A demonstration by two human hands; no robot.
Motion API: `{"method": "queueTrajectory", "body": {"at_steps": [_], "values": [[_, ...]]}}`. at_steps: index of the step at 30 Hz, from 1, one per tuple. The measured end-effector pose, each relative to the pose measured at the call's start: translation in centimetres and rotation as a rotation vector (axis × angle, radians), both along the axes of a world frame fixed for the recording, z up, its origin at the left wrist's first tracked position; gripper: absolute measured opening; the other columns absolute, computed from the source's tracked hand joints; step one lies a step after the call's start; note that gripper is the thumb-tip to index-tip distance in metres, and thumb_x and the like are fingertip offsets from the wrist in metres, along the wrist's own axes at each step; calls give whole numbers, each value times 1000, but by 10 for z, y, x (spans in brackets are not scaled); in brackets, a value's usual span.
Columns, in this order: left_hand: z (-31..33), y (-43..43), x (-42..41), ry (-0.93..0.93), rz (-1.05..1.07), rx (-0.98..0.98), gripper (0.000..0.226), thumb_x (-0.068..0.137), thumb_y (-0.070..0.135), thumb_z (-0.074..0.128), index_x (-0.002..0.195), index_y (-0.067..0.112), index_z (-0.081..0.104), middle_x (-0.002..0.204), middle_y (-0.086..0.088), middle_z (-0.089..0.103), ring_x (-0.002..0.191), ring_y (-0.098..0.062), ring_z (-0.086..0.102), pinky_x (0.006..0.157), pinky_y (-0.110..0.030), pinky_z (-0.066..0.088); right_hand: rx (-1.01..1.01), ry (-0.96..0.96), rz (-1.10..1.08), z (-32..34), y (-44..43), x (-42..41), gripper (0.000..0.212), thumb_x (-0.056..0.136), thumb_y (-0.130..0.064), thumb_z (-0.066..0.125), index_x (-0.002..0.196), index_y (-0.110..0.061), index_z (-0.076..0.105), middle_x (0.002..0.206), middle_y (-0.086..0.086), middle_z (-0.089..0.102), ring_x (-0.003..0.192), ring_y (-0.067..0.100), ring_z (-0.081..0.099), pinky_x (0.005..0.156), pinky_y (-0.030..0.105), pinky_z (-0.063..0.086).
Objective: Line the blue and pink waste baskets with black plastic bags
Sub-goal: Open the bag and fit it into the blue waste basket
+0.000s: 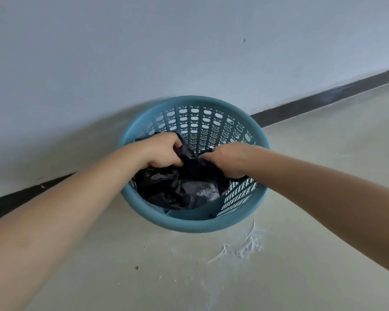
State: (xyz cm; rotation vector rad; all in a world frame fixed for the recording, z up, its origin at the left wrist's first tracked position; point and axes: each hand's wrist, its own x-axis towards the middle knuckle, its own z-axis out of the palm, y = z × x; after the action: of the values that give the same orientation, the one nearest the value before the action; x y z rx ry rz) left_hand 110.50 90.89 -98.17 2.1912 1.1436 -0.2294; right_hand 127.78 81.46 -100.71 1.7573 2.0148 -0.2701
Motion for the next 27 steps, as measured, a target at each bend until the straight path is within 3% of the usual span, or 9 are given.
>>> {"method": "queueTrajectory", "body": {"at_steps": [5,7,9,12,16,18,21,24,27], "values": [[38,-24,-31,-181,91,-55,57,79,-1,64,127,27,52,132,1,52,108,-17,52,86,-29,42,148,-89,26,22,-31,1,35,89,-11,49,123,-20,53,104,3,58,88,27,63,57,35,41],[51,-30,-42,-382,147,-109,54,80,-9,49,120,27,54,131,5,55,112,-12,52,91,-31,44,284,-143,23,34,-34,9,26,90,-15,54,115,-19,56,103,3,54,84,25,64,53,35,40],[60,-29,-49,-572,259,19,44,78,-7,46,105,26,58,115,8,65,101,-10,59,88,-32,48,414,-190,-39,44,-31,19,22,91,-29,52,109,-18,60,98,4,50,83,23,62,55,35,45],[66,-16,-54,-678,482,231,26,75,7,50,90,24,62,93,5,65,88,-16,60,74,-32,50,484,-284,-138,61,-29,32,59,89,-64,32,94,-14,64,89,7,48,73,25,56,57,34,41],[65,-8,-63,-516,481,330,20,81,17,54,97,21,66,104,-3,63,96,-22,61,81,-34,49,535,-282,-251,70,-40,26,96,78,-88,3,68,-11,58,76,4,50,64,24,52,49,30,30],[62,-13,-61,-481,355,295,24,86,12,53,103,21,67,102,0,67,97,-22,62,81,-30,44,569,-294,-262,70,-47,23,79,90,-75,19,76,-11,63,85,5,55,78,26,56,56,33,39],[52,-27,-53,-363,108,83,31,91,7,50,117,21,58,114,-5,66,102,-24,62,88,-33,46,591,-318,-187,69,-50,23,22,94,-32,54,103,-14,63,104,7,57,94,26,56,81,39,46],[43,-40,-41,-337,195,-137,24,90,8,48,109,23,50,114,0,59,97,-19,57,78,-34,47,653,-102,-82,68,-51,23,38,82,1,55,118,-12,50,115,11,53,94,27,55,84,41,48],[39,-46,-27,-418,410,-178,17,85,4,48,88,20,49,85,-4,54,77,-20,49,61,-30,38,702,47,85,65,-55,15,28,87,-3,51,113,-11,51,123,13,53,103,27,55,93,43,48]]}}
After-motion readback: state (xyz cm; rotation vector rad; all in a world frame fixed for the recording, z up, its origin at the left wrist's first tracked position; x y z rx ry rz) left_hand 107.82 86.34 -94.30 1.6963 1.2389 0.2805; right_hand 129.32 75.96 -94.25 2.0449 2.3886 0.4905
